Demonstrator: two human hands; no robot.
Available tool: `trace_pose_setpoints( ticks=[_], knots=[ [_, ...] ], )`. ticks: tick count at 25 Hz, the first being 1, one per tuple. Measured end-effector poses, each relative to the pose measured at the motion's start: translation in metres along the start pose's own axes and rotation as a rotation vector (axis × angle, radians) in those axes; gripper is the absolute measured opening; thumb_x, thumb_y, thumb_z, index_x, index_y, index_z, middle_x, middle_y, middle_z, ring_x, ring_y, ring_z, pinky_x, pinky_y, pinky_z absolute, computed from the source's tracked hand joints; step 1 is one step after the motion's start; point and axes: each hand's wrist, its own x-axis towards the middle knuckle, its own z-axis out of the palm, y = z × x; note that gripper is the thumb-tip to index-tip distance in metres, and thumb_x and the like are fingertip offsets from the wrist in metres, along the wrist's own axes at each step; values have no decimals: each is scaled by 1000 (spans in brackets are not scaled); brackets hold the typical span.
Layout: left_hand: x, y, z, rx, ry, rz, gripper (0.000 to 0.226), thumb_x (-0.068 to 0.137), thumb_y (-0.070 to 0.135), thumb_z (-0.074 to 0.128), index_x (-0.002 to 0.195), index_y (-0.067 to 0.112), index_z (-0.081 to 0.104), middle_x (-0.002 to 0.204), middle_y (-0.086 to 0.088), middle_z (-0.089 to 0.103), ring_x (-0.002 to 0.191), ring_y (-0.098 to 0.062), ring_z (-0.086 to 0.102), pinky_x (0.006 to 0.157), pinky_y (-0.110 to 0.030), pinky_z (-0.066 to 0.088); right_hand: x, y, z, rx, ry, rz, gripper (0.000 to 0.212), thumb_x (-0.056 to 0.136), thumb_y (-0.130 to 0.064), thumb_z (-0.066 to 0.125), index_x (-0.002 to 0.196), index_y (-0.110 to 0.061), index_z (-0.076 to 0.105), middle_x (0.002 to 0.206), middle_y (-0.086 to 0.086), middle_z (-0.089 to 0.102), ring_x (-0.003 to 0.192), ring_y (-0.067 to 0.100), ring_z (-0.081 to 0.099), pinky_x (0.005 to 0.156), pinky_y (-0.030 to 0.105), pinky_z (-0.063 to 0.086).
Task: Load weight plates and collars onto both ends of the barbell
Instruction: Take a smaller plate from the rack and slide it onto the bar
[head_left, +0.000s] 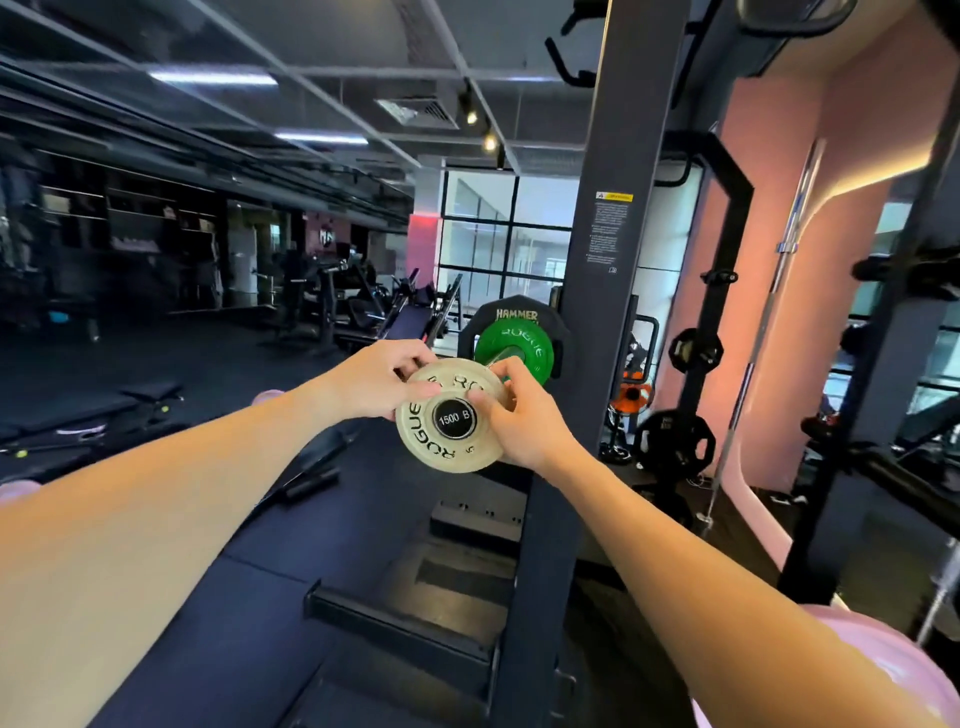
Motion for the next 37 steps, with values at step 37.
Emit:
trace_pose_setpoints(
  ticks=[37],
  knots=[
    [221,-100,87,-342,50,20,32,97,10,65,127,21,63,99,4,76,64,5,67,50,-15,50,189,149,-28,-69,113,-14,24,99,-28,59,123,-33,58,110,-14,65,100,0,59,74,13,44]
  ],
)
